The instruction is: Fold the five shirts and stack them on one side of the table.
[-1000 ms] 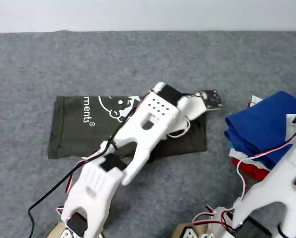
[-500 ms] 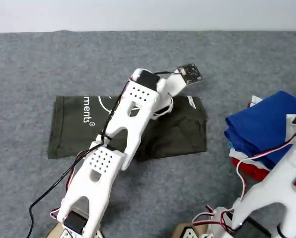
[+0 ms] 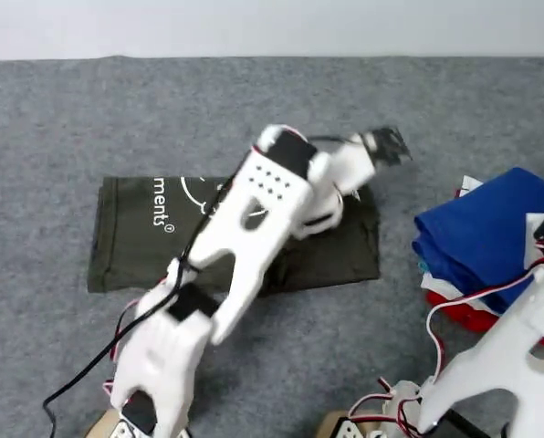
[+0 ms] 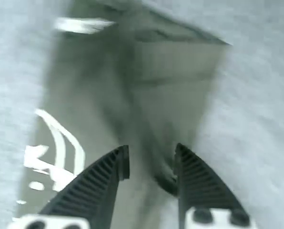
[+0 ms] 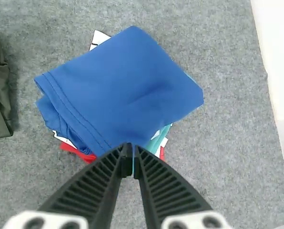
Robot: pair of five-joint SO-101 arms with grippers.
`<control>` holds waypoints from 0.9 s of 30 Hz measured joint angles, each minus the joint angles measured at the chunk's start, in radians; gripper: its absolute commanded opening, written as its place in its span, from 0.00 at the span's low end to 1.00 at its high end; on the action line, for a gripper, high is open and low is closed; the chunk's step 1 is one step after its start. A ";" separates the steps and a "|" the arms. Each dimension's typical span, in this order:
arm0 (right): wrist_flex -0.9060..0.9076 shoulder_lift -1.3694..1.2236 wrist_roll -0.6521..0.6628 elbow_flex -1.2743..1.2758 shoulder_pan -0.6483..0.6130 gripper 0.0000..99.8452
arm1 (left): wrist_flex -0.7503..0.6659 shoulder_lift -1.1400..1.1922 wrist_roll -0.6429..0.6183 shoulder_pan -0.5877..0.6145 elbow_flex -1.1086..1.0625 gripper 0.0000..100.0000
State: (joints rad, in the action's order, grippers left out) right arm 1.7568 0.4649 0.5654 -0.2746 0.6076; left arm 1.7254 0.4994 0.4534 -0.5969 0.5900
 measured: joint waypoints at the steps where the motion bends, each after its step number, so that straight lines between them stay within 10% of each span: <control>1: 0.000 0.000 0.000 0.000 0.000 0.02 | 0.000 -0.057 -0.002 -0.021 -0.094 0.16; 10: 0.000 0.002 0.000 0.040 0.000 0.02 | -0.048 -0.181 0.041 -0.006 -0.603 0.14; 27: 0.000 0.003 0.000 0.092 0.000 0.02 | -0.115 0.232 0.164 0.356 -0.213 0.14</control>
State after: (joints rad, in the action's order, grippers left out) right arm 1.7568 0.4680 0.5654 -0.1826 0.6076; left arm 1.6103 0.7311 0.6176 -0.2409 0.3767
